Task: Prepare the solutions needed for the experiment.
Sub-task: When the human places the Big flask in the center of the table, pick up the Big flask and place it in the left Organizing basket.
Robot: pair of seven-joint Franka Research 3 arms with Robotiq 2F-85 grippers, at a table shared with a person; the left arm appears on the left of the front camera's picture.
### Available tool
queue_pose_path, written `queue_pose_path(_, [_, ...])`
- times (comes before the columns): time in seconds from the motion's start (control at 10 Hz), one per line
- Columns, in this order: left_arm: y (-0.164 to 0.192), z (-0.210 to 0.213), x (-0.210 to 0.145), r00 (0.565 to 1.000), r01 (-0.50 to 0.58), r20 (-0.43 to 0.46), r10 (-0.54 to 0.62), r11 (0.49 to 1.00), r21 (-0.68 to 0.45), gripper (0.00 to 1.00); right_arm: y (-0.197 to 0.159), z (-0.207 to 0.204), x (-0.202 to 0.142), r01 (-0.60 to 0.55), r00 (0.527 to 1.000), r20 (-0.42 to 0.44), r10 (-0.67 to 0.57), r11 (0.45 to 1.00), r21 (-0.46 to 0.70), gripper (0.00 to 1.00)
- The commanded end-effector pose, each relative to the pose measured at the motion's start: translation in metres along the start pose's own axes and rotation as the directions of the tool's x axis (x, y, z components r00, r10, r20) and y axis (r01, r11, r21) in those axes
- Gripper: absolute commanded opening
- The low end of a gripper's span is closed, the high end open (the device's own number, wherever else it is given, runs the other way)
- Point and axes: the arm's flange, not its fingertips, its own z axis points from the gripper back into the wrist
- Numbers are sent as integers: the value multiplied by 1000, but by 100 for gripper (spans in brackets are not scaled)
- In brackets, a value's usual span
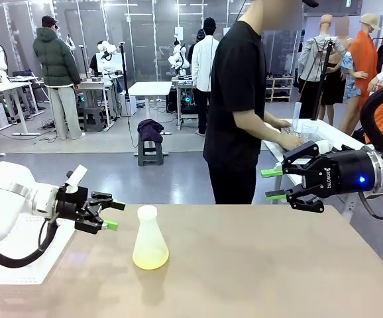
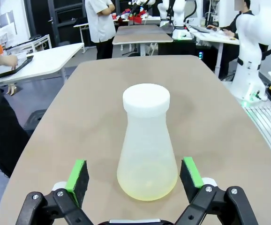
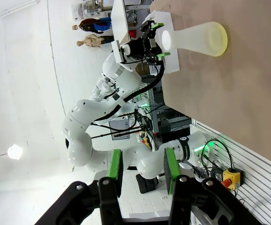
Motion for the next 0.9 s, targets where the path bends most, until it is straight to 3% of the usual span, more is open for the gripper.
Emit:
queue_pose_path(0.0, [7,-8,-9,998,5,63,-4,1000,-27,100,1,0,0,8,1000,0,-8,1000,9,46])
queue_pose_path(0.8, [4,-46,-19,990,-36,132,42,998,-51,100,1,0,0,8,1000,0,-8,1000,9,46])
